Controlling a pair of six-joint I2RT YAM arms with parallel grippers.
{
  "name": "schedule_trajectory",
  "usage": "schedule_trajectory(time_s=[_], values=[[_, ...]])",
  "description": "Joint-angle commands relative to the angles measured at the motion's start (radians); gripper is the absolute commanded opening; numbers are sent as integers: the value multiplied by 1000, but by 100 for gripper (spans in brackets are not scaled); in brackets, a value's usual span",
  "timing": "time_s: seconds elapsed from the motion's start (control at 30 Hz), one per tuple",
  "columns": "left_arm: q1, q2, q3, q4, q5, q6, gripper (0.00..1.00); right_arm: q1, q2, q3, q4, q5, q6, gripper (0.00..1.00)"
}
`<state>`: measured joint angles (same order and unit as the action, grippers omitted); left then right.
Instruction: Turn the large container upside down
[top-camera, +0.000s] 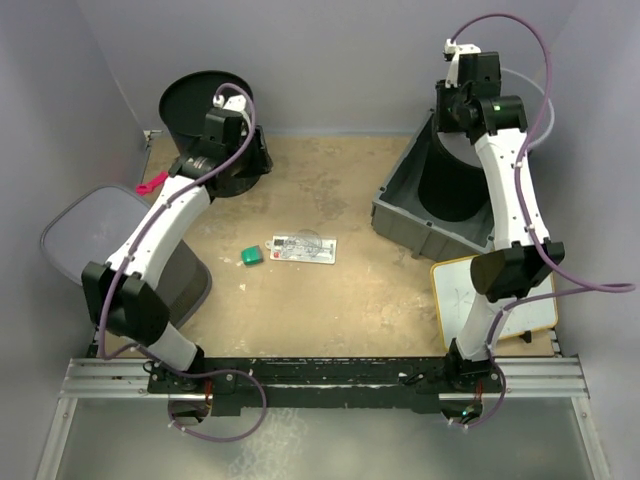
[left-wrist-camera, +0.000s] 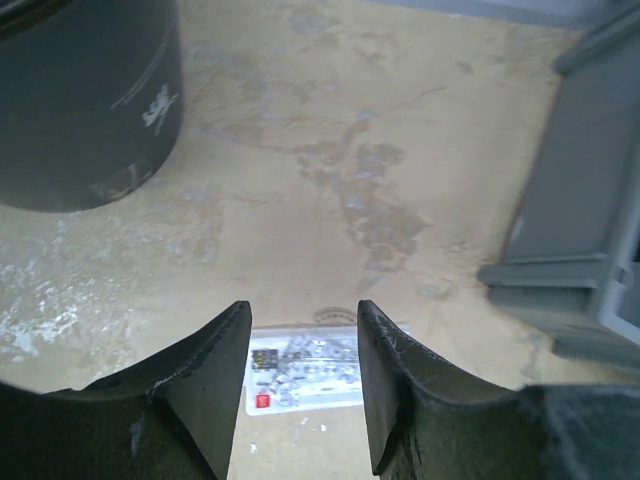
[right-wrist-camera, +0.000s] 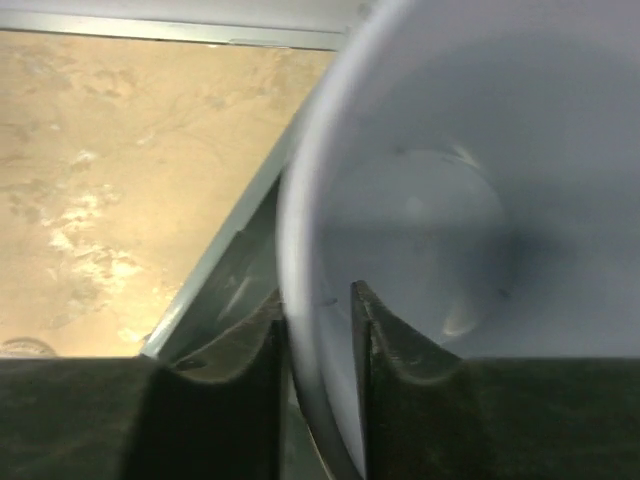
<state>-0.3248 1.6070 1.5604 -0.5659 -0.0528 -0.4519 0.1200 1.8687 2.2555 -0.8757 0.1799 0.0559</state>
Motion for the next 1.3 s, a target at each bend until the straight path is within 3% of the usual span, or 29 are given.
schedule_trajectory(time_s=[0.0, 0.07, 0.53, 0.7, 0.87, 1.27], values=[[-49, -73, 19, 22, 18, 6, 45, -2, -53, 66, 15, 19, -26, 14], [-70, -73, 28, 19, 23, 1, 45, -1, -76, 79, 45, 64, -44, 0], [-226, -35, 89, 140, 137, -116, 44, 27, -315, 31, 191, -91, -134, 0], [-313, -7, 110, 339, 177, -242, 44, 59, -325, -48, 187, -58, -149, 0], [-372, 72, 144, 489, 225, -366, 44, 147, -318, -122, 176, 74, -187, 0], [-448, 253, 90, 912, 282, -712, 43, 156, -323, -190, 170, 56, -136, 0]])
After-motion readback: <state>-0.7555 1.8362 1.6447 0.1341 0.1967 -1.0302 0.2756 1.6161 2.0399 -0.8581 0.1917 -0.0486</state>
